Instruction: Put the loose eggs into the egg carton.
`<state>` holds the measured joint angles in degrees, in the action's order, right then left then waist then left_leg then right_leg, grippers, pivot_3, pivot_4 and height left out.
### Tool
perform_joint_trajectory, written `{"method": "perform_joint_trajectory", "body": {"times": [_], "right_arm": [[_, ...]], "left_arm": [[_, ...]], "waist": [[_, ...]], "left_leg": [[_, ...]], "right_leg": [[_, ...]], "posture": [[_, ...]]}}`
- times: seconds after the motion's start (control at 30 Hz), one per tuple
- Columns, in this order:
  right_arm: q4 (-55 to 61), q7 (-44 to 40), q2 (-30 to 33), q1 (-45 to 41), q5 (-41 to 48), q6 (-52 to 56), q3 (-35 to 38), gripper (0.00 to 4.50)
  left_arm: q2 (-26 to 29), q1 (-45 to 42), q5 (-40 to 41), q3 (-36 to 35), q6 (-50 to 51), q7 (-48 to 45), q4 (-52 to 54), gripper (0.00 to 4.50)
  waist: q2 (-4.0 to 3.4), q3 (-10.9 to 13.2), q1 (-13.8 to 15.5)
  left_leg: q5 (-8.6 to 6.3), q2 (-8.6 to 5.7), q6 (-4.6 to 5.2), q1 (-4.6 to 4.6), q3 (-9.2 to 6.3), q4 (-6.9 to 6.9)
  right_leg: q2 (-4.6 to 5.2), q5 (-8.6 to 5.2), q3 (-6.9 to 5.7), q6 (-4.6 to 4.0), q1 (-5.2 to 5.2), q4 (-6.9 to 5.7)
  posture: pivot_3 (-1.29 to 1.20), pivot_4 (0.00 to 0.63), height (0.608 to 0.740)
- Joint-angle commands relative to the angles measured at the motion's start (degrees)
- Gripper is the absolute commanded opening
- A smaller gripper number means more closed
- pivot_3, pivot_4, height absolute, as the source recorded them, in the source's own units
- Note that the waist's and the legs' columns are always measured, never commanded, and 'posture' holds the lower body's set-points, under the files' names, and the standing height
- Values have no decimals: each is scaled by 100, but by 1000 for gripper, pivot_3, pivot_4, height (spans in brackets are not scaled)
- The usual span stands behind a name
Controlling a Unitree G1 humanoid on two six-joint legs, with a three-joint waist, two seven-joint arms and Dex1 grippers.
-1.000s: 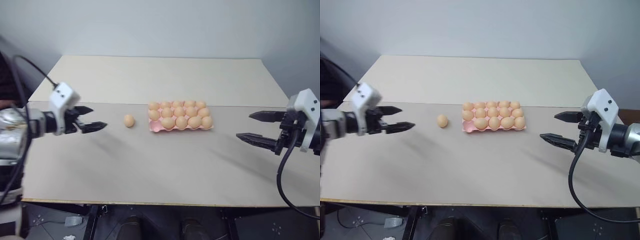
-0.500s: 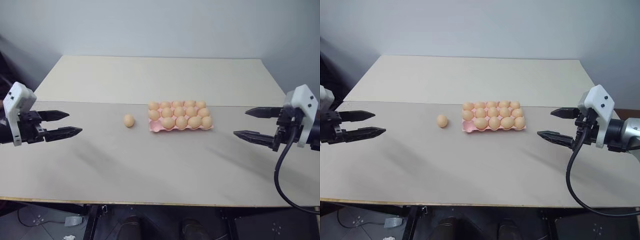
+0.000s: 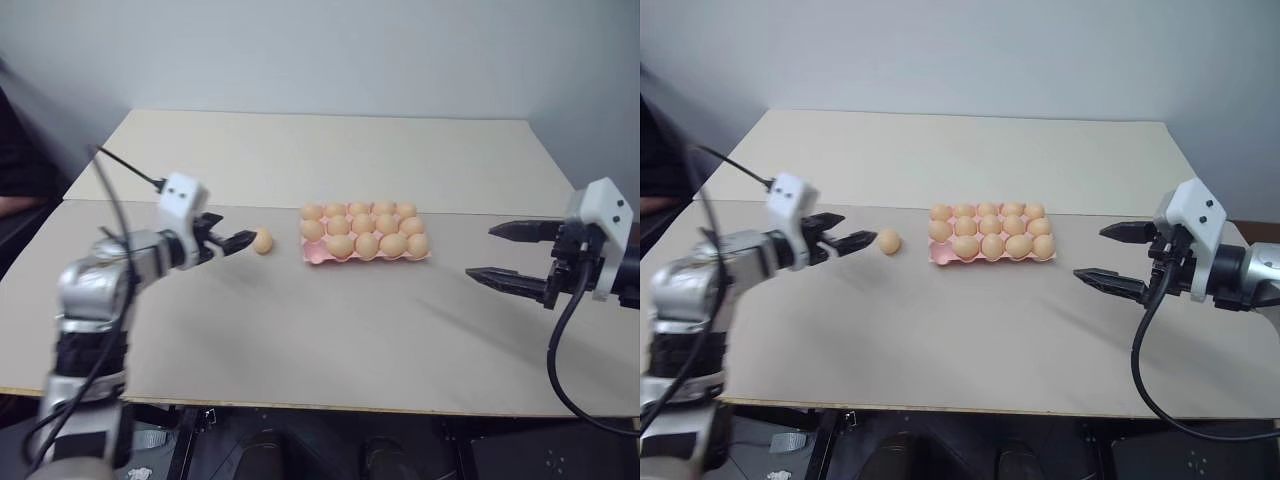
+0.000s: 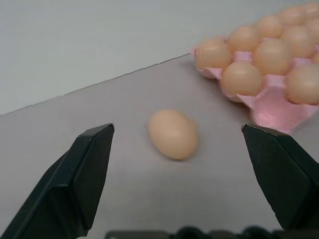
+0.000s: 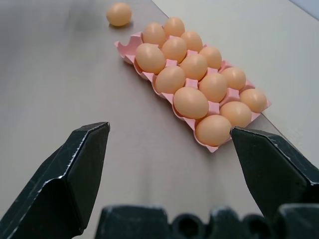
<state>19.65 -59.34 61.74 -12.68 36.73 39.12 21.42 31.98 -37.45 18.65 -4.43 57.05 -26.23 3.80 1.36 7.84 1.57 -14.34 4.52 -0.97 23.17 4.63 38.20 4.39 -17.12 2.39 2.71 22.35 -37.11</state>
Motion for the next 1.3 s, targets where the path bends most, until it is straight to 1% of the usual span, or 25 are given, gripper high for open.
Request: {"method": "perform_joint_trajectory", "body": {"times": [0.03, 0.13, 0.23, 0.43, 0.73, 1.0, 1.3], "right_arm": [[174, 57, 31, 37, 63, -9, 267, 4500], [252, 96, 37, 117, 95, 23, 337, 4500], [302, 133, 45, 172, 116, 48, 385, 4500], [343, 173, 47, 222, 143, 77, 421, 4500], [342, 195, 74, 226, 145, 85, 394, 4500], [350, 192, 95, 181, 152, 121, 352, 4500], [429, 212, 90, 266, 164, 210, 452, 4500]], "left_arm": [[-502, -330, -225, 38, 434, 805, 217, 4465], [-1054, -436, -281, 82, 772, 1262, 401, 4465], [-1538, -502, -434, 84, 937, 1727, 351, 4465], [-2033, -634, -633, -46, 954, 2287, 238, 4465], [-2361, -703, -938, -256, 858, 2896, 99, 4465], [-2590, -767, -1034, -361, 831, 3100, -163, 4465], [-2624, -904, -1190, -392, 210, 3200, -1178, 4465]], "waist": [[0, 0, -22], [0, 0, -41], [1, 0, -35], [1, 0, -51], [2, 0, -44], [2, 0, -27], [2, 0, -16]], "left_leg": [[-2, 0, 4, -1, 0, -1], [-1, 0, 3, 0, 1, -3], [13, 0, -23, 0, 0, 0], [11, -2, -19, -8, -5, 0], [16, -4, -28, -7, -5, -1], [17, -6, -30, -6, -6, -1], [18, -6, -31, -6, -6, -2]], "right_leg": [[-1, 0, 1, 0, -1, -2], [-1, 0, 2, 0, 0, -8], [1, 0, 1, 0, -2, -4], [0, 0, 2, 0, -6, 1], [2, 0, 1, 0, -6, 2], [3, 0, 0, 0, -6, 2], [3, 0, 0, 0, -6, 3]], "posture": [[0, 150, 740], [0, 150, 740], [0, 150, 740], [0, 150, 740], [0, 150, 740], [0, 150, 740], [0, 150, 740]]}}
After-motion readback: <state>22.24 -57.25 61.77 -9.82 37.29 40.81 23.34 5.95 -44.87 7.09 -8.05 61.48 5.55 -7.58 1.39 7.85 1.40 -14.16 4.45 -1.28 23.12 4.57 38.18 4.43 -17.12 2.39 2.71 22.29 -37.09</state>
